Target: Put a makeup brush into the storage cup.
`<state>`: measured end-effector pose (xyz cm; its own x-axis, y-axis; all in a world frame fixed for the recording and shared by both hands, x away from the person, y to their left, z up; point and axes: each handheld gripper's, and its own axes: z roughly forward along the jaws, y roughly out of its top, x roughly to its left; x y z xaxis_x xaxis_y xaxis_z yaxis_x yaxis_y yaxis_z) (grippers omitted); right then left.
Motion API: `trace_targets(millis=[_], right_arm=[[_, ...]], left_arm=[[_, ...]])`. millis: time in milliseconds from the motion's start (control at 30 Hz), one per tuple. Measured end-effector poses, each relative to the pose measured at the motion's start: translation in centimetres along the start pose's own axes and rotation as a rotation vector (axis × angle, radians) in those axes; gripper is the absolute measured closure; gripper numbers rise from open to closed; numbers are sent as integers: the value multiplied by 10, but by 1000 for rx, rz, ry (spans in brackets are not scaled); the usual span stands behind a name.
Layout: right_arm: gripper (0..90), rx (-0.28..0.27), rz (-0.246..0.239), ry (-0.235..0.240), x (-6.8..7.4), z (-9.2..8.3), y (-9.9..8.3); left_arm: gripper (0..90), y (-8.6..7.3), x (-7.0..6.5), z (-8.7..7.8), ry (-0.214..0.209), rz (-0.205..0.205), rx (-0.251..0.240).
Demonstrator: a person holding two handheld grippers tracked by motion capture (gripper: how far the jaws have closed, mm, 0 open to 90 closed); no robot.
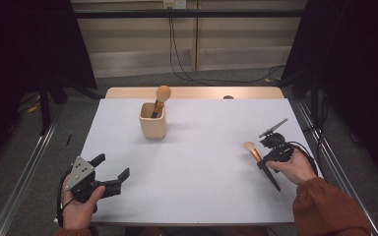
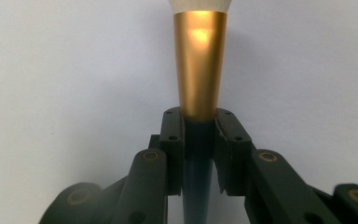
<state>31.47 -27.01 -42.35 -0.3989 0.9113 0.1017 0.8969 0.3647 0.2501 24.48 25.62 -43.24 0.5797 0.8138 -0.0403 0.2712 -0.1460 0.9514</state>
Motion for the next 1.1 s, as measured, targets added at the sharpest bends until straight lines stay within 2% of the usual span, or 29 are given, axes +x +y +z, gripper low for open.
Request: trace_targets(millis=[200, 433, 700, 733, 967, 1100], right_arm=[[757, -73, 26, 27, -4, -11, -3], [757, -212, 3, 45, -4, -22, -8], [757, -327, 8, 67, -1, -19, -13], [757, -339, -1, 83, -1, -18, -14], [757, -469, -9, 88, 1, -20, -20], [757, -510, -10, 95, 1, -20, -22]], left_arm=[[40, 0, 0, 0, 0, -1, 0], [40, 0, 0, 0, 1, -5, 1], [40, 0, 0, 0, 5, -4, 1], [40, 0, 1, 0, 6, -4, 2], [41, 0, 0, -1, 7, -6, -4], [41, 0, 0, 0, 9, -2, -2]])
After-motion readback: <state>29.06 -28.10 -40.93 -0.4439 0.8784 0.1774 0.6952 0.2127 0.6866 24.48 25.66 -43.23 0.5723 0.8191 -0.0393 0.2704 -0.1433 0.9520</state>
